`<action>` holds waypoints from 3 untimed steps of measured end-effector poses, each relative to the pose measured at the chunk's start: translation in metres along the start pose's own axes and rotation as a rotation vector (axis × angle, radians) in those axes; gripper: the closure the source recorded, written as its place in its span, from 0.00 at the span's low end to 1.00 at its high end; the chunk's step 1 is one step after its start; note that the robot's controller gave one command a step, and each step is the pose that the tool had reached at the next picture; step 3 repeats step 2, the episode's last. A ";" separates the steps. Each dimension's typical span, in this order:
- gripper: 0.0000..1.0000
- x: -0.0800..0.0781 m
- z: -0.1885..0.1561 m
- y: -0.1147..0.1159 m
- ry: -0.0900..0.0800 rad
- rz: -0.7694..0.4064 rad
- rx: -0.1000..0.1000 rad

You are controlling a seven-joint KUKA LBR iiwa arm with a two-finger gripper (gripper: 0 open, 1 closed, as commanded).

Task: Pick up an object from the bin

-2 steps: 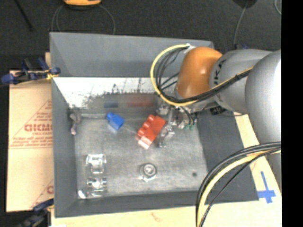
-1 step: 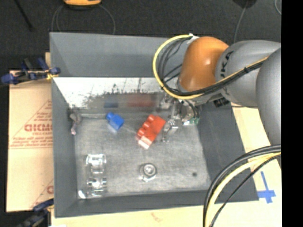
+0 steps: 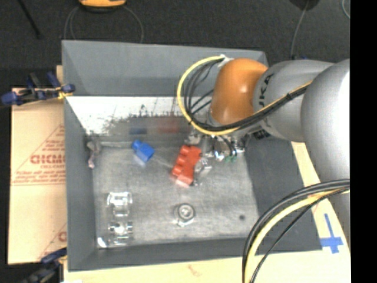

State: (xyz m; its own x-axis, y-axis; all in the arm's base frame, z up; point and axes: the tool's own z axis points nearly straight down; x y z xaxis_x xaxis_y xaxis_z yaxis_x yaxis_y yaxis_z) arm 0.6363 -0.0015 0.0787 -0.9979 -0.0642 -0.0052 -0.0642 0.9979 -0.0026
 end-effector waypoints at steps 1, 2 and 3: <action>1.00 -0.001 -0.002 -0.001 -0.004 0.000 0.001; 1.00 -0.010 -0.134 -0.004 -0.009 -0.049 0.000; 1.00 -0.010 -0.134 -0.004 -0.009 -0.049 0.000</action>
Offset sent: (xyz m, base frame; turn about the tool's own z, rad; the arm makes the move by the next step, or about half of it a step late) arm 0.0000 0.0000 0.0000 0.0000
